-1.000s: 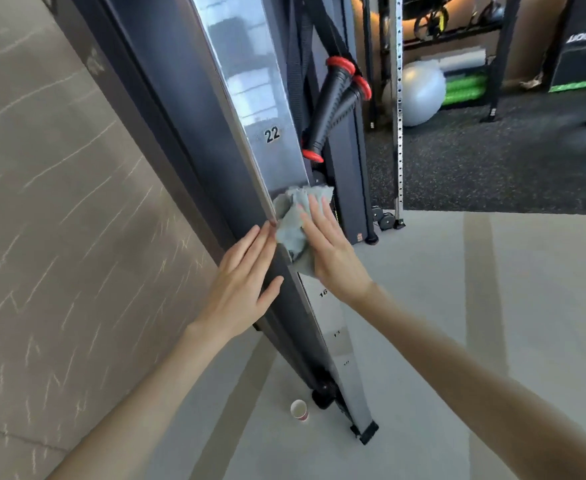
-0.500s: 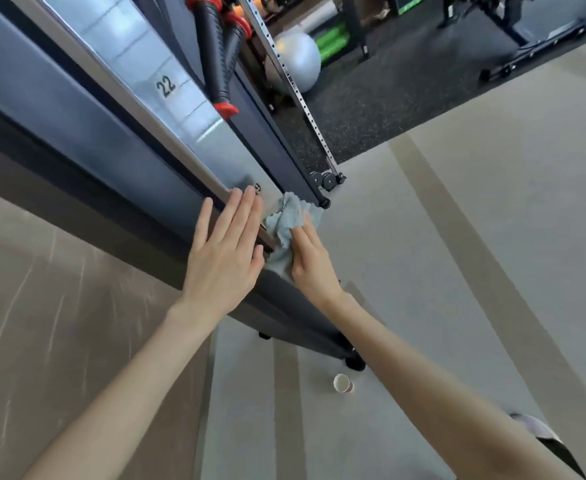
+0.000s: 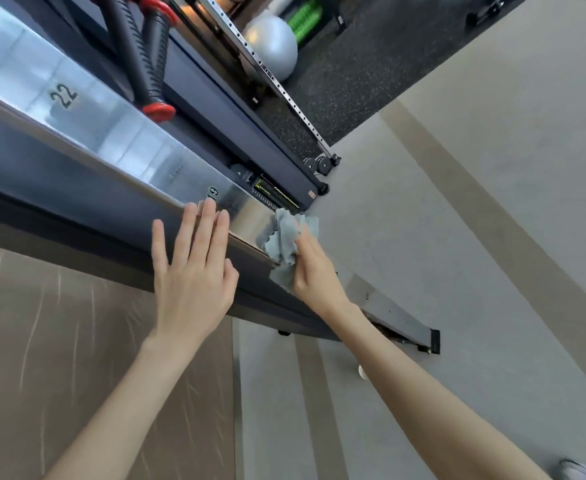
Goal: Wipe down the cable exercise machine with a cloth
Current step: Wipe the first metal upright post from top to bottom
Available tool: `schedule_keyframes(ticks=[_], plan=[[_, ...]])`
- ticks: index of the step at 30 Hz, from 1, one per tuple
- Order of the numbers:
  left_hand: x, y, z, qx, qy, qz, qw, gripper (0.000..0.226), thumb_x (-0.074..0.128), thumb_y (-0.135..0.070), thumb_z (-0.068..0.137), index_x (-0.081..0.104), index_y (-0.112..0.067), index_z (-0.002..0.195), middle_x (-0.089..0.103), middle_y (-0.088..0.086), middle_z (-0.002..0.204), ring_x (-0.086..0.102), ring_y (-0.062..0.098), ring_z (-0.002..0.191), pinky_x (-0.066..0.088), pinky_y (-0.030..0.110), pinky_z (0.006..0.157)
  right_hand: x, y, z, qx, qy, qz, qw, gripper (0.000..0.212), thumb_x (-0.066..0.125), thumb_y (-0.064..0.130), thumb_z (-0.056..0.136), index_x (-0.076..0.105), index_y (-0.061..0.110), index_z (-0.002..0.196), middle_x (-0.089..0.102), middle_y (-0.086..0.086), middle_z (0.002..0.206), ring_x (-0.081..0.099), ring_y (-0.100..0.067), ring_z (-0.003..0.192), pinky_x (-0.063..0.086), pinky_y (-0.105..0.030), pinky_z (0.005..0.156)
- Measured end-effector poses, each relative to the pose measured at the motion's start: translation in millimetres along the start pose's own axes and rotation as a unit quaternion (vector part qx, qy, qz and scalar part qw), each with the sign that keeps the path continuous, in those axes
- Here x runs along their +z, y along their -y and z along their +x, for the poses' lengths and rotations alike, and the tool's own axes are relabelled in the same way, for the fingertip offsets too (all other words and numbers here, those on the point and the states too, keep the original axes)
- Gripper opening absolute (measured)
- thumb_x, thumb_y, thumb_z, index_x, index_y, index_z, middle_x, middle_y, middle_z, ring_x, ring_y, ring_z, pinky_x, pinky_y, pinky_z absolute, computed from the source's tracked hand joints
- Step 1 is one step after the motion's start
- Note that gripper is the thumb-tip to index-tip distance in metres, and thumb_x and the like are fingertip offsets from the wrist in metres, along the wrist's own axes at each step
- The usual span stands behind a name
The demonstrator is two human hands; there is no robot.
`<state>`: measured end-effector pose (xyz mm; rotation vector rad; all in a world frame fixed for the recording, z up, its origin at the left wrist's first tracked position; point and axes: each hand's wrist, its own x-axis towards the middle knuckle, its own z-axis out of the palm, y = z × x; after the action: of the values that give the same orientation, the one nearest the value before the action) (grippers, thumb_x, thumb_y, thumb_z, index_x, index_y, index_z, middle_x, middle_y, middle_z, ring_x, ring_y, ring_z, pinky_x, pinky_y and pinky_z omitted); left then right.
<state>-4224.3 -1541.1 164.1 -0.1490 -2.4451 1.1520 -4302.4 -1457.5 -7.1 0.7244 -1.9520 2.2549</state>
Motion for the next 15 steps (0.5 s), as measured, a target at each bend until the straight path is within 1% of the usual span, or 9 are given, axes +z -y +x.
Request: schedule_keyframes(ticks=[2,3,5,6,8,9,10,12,15], plan=[[-0.8,-4.7,1.4,-0.016,0.004,-0.006,1.0,0.054,0.046,-0.018,0.092,0.042,-0.003,0.143,0.034,0.016,0.153,0.022,0.032,0.144,0.001,0.052,0.119,-4.9,10.7,5.4,-0.001,-0.003,0.021,1.0,0.06,0.023,0.012,0.084,0.04,0.004,0.141,0.042,-0.016,0.145,0.04,-0.031,0.134,0.035,-0.043,0.109],[-1.5,-7.0,1.9,-0.02,0.01,-0.008,1.0,0.053,0.046,-0.019,0.092,0.043,-0.003,0.143,0.034,0.017,0.153,0.021,0.033,0.144,0.002,0.053,0.119,-5.2,15.0,7.3,-0.002,0.005,0.025,1.0,0.062,0.023,0.011,0.085,0.035,0.01,0.146,0.038,-0.013,0.148,0.035,-0.029,0.138,0.031,-0.043,0.113],[-2.6,-9.7,2.5,-0.024,0.02,-0.009,0.999,0.053,0.046,-0.02,0.092,0.044,-0.003,0.142,0.034,0.017,0.153,0.02,0.034,0.144,0.002,0.053,0.119,0.1,17.9,5.2,0.001,0.018,0.018,1.0,0.061,0.025,0.008,0.087,0.036,0.017,0.146,0.031,-0.013,0.152,0.021,-0.029,0.144,0.021,-0.051,0.116],[-2.9,-10.6,2.8,-0.027,0.024,-0.008,0.999,0.053,0.046,-0.02,0.092,0.044,-0.004,0.142,0.034,0.017,0.153,0.02,0.035,0.144,0.002,0.053,0.119,3.1,18.0,3.1,0.01,0.02,0.025,0.999,0.058,0.026,0.012,0.089,0.037,0.02,0.146,0.026,-0.013,0.154,0.015,-0.028,0.146,0.016,-0.052,0.117],[-3.5,-13.3,3.1,-0.037,0.03,-0.007,0.999,0.054,0.046,-0.021,0.092,0.043,-0.004,0.143,0.032,0.017,0.154,0.019,0.035,0.144,0.001,0.053,0.119,8.6,20.6,0.0,0.029,0.021,0.047,0.998,0.052,0.027,0.023,0.094,0.031,0.026,0.146,0.014,-0.008,0.159,0.003,-0.023,0.148,0.007,-0.051,0.119],[-3.8,-14.9,3.4,-0.042,0.031,-0.006,0.999,0.054,0.045,-0.022,0.092,0.043,-0.004,0.143,0.032,0.017,0.154,0.019,0.035,0.144,0.001,0.052,0.119,10.8,25.1,0.5,0.032,0.019,0.053,0.998,0.049,0.028,0.027,0.097,0.027,0.027,0.146,0.01,-0.006,0.16,0.0,-0.021,0.149,0.005,-0.05,0.119],[-4.2,-16.6,3.5,-0.047,0.032,-0.006,0.998,0.054,0.045,-0.022,0.092,0.043,-0.005,0.143,0.031,0.017,0.154,0.018,0.035,0.144,0.001,0.052,0.119,13.3,30.7,3.5,0.028,0.015,0.055,0.998,0.048,0.028,0.03,0.099,0.024,0.027,0.147,0.009,-0.005,0.16,-0.001,-0.022,0.149,0.003,-0.049,0.12],[-4.2,-19.7,3.7,-0.053,0.034,-0.01,0.998,0.054,0.043,-0.022,0.093,0.041,-0.005,0.144,0.03,0.017,0.155,0.018,0.035,0.145,0.0,0.052,0.119,18.0,45.1,15.4,0.001,0.009,0.059,0.998,0.048,0.031,0.029,0.102,0.023,0.019,0.148,0.01,-0.007,0.159,0.003,-0.027,0.148,0.002,-0.046,0.12],[-2.2,-24.9,2.6,-0.045,0.04,-0.008,0.998,0.057,0.044,-0.016,0.091,0.037,-0.005,0.147,0.029,0.016,0.156,0.018,0.032,0.146,-0.003,0.051,0.119,25.9,50.7,29.0,-0.055,-0.006,0.054,0.997,0.046,0.033,0.022,0.102,0.035,0.005,0.144,0.02,-0.019,0.155,0.013,-0.036,0.146,0.008,-0.049,0.12]])
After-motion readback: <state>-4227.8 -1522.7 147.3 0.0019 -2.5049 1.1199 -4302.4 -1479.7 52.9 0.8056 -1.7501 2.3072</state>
